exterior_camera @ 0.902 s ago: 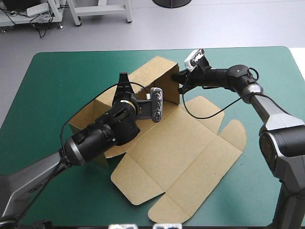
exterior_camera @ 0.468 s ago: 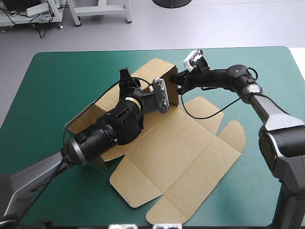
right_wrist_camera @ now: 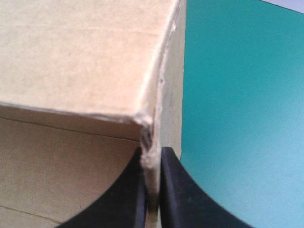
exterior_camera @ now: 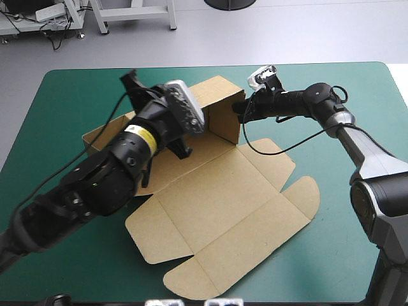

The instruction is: Fold the box

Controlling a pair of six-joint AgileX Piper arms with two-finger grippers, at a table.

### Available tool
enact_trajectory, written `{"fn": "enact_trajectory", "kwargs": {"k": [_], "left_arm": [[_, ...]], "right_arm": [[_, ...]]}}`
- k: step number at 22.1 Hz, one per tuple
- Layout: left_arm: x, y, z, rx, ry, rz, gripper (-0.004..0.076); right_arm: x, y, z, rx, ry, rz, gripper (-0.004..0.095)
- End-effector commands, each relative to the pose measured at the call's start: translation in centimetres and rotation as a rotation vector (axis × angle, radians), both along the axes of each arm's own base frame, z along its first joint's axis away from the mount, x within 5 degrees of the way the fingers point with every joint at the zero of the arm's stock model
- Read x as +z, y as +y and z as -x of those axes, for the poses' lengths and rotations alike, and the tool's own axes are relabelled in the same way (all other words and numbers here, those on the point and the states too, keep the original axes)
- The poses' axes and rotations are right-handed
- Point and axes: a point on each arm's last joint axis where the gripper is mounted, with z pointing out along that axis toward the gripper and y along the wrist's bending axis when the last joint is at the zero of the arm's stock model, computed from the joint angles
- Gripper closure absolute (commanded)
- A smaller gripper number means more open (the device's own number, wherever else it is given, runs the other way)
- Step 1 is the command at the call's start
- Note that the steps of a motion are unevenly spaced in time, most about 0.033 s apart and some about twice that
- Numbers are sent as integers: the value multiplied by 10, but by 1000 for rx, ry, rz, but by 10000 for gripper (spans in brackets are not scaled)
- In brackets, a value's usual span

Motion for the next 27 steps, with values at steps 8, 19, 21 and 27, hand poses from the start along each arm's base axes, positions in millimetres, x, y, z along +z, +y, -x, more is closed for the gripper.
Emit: {"fn": "enact_trajectory", "kwargs": {"k": [8,19,21,27], "left_arm": [[59,90,26,386,-266,86,413],[46,128,-25,590,-208,140,413],[38,135,-39,623,-161,160,413],[4,151,-86,727,2,192,413]], "right_arm": [[124,-19,79,-37,-81,57,906],[140,-57,141,-208,163,404,906],[136,-62,137,-241,170,453,906],[106,-60,109,-236,253,503,908]]}}
